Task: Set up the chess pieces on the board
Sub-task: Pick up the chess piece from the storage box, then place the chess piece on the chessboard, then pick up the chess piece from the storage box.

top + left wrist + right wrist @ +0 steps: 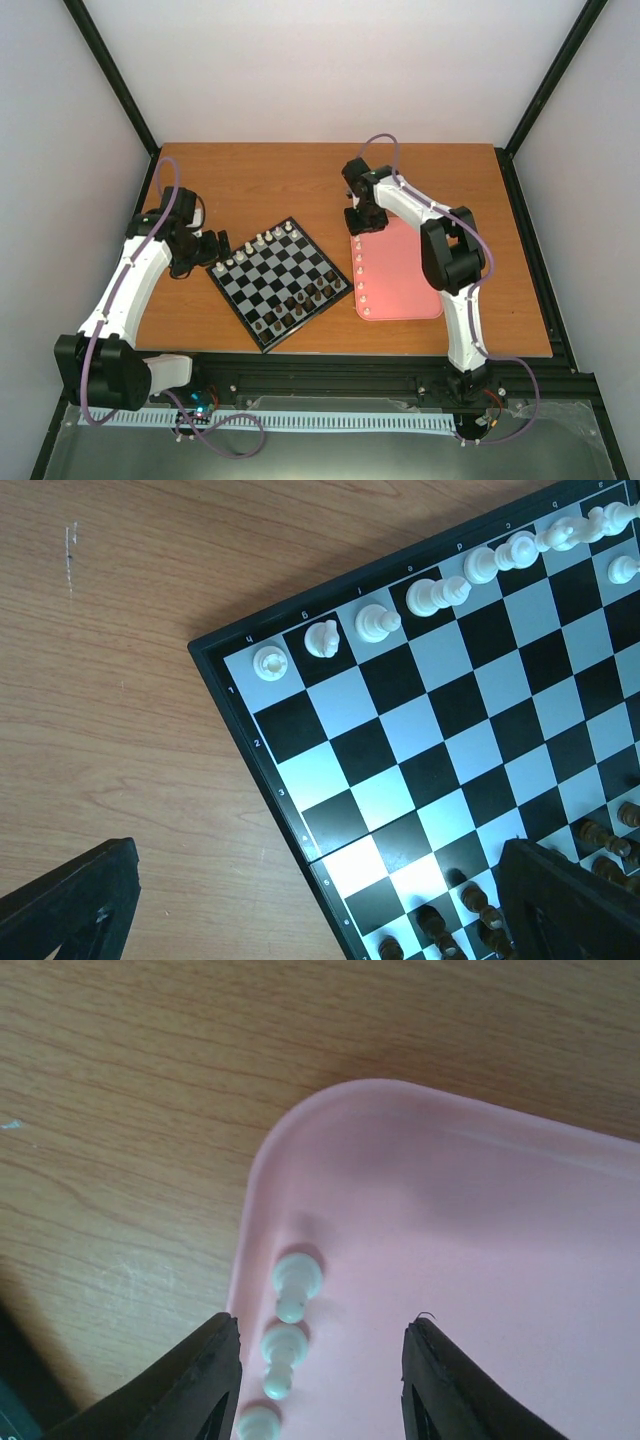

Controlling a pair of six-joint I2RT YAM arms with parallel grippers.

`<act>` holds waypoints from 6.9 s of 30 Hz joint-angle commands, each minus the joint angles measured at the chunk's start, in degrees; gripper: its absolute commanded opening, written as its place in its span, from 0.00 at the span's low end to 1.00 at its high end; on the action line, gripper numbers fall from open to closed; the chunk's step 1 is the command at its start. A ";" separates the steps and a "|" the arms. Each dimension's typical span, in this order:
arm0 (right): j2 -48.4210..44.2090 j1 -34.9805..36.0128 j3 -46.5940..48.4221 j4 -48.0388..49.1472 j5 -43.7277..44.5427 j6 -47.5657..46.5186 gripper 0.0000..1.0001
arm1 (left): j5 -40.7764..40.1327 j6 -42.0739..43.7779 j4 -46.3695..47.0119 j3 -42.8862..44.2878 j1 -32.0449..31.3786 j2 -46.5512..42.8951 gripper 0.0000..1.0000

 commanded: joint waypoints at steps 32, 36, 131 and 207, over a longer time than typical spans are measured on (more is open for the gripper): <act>4.40 0.42 4.05 0.57 -1.06 -1.60 0.05 | 0.63 1.53 0.10 2.35 0.60 1.55 1.00; 2.74 0.51 4.40 0.17 -0.60 -1.68 0.03 | 0.60 1.54 0.12 2.26 0.58 1.38 1.00; 24.54 17.45 38.29 -5.23 -7.17 -0.40 0.22 | 2.19 2.95 0.29 1.53 0.55 1.01 1.00; 3.04 0.49 0.06 -0.83 -1.92 -1.06 0.14 | 4.12 2.77 1.51 3.87 0.55 6.91 1.00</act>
